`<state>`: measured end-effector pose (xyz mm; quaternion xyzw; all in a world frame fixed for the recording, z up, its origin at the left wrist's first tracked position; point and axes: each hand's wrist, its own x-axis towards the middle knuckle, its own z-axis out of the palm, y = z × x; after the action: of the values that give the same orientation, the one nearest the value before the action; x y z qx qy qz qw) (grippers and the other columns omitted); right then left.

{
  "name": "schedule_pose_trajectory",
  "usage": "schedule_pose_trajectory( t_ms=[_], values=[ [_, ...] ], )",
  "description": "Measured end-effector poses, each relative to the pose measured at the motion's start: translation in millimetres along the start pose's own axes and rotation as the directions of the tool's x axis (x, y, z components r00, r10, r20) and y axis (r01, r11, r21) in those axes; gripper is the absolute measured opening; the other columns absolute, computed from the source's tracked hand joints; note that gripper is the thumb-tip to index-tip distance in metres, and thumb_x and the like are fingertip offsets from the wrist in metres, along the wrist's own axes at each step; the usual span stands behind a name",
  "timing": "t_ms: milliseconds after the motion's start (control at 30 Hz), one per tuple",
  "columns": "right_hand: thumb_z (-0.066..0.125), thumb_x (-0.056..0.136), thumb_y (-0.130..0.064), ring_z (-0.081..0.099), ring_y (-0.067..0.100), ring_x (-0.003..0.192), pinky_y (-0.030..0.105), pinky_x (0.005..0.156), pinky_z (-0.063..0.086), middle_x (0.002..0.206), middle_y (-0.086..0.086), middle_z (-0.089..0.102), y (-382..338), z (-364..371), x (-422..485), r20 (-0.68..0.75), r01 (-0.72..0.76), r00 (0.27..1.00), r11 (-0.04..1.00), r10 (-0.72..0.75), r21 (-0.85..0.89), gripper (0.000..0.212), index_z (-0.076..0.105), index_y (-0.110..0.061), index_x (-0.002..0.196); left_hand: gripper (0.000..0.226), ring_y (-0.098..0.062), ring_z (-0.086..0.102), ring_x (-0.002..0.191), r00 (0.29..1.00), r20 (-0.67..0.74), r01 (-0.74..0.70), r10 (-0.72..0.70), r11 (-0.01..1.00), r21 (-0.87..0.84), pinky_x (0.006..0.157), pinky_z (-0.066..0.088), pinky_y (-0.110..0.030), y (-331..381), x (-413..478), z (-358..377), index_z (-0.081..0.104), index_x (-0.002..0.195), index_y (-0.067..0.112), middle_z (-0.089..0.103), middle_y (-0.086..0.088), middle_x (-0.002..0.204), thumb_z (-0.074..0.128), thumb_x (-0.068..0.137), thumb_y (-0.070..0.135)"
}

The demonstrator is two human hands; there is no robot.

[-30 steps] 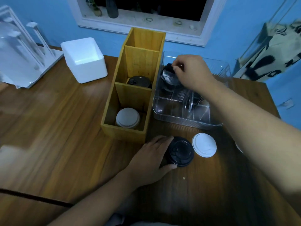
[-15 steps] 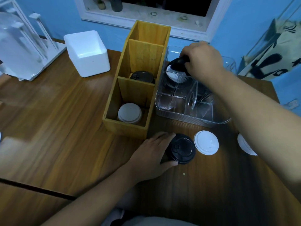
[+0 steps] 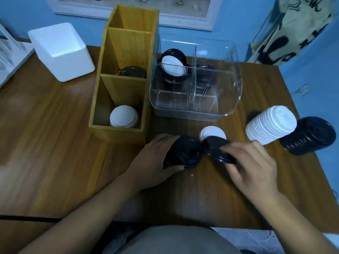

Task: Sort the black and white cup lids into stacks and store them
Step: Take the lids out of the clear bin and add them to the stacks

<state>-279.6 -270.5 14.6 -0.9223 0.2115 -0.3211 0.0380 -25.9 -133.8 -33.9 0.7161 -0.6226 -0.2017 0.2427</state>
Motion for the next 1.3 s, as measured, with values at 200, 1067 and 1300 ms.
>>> schedule_pose_trajectory(
  t_ms=[200,1067,1300],
  values=[
    [0.075,0.085,-0.012,0.060,0.027,0.089,0.042,0.072,0.052,0.110,0.002,0.067,2,2,-52,0.208,-0.037,0.977,0.999,0.042,-0.031,0.027,0.074,-0.011,0.112,0.085,-0.005,0.033,0.142,0.998,-0.008,-0.061,0.061,0.998,0.023,0.115,0.030,-0.025,2,-2,1,0.037,0.153,0.027,0.045,0.010,0.150,0.068,0.084,0.066],
    [0.090,0.070,-0.033,0.048,0.010,0.133,0.029,0.113,0.039,0.137,-0.004,0.051,12,-4,-42,0.354,-0.428,0.878,0.858,0.322,0.282,0.069,0.060,-0.020,0.131,0.087,-0.008,0.046,0.131,0.985,0.009,-0.173,0.173,0.985,0.006,0.110,0.043,-0.033,6,-11,1,0.051,0.142,0.022,0.055,0.007,0.137,0.079,0.073,0.068],
    [0.091,0.069,-0.030,0.049,0.010,0.133,0.026,0.114,0.037,0.138,-0.001,0.052,9,-3,-32,0.353,-0.385,0.897,0.862,0.265,0.330,0.075,0.059,-0.015,0.135,0.088,-0.007,0.045,0.132,0.987,0.013,-0.162,0.161,0.987,0.012,0.110,0.042,-0.033,4,-10,3,0.050,0.143,0.024,0.055,0.009,0.138,0.078,0.072,0.069]
  ],
)
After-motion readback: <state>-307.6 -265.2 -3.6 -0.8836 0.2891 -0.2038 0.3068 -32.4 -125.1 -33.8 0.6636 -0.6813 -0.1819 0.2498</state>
